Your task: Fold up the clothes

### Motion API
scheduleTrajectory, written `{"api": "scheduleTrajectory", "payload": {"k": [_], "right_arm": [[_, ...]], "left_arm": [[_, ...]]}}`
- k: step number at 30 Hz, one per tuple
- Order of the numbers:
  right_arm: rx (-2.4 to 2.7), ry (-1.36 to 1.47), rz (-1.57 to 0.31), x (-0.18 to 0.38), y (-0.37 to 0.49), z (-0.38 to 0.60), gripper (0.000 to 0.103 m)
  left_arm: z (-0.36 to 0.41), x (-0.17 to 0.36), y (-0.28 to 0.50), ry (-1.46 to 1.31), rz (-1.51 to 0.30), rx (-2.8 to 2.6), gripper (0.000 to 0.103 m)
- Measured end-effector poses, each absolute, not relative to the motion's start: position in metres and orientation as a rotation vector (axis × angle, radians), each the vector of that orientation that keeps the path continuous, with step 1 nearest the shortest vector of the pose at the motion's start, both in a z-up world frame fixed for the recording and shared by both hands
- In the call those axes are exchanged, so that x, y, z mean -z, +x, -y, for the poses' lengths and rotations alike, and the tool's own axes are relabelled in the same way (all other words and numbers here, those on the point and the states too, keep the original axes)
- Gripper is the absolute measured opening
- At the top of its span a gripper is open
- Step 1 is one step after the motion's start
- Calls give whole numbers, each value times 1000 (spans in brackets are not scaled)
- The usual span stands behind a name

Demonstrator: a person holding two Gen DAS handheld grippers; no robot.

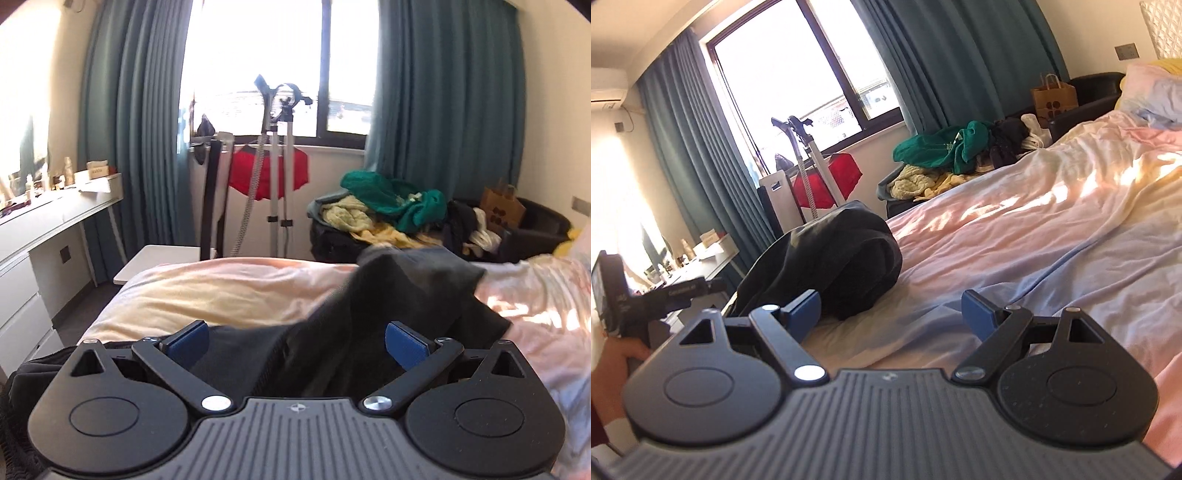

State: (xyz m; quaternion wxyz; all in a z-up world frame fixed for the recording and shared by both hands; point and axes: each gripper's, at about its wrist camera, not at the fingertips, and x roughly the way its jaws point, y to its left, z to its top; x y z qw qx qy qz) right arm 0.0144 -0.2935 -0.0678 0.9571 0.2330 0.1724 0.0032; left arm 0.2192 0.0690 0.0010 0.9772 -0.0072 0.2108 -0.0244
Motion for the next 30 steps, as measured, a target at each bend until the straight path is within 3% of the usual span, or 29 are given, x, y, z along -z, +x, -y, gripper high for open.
{"api": "scheduleTrajectory", "payload": {"k": [3, 11, 17, 19, 20, 21, 23, 30], "right_arm": [[2, 500, -399, 82, 30, 300, 85], [15, 410, -481, 110, 66, 287, 85], [2, 466, -553, 126, 80, 288, 85], [11, 462, -555, 125, 78, 288, 85], [16, 446, -544, 123, 76, 286, 85], [21, 429, -533, 121, 73, 285, 85], [29, 408, -515, 118, 69, 283, 85], [41, 376, -486, 112, 63, 280, 85]], "left_arm": [[-77, 5, 262, -28, -426, -10, 100], [-93, 59, 339, 11, -648, 14, 86], [-64, 80, 330, 162, -699, 166, 89], [-52, 89, 327, 265, -725, 158, 76], [-47, 93, 325, 310, -739, 142, 54], [-43, 94, 321, 343, -734, 117, 42], [-38, 86, 302, 362, -693, 104, 27], [-36, 42, 170, 362, -550, 216, 18]]}}
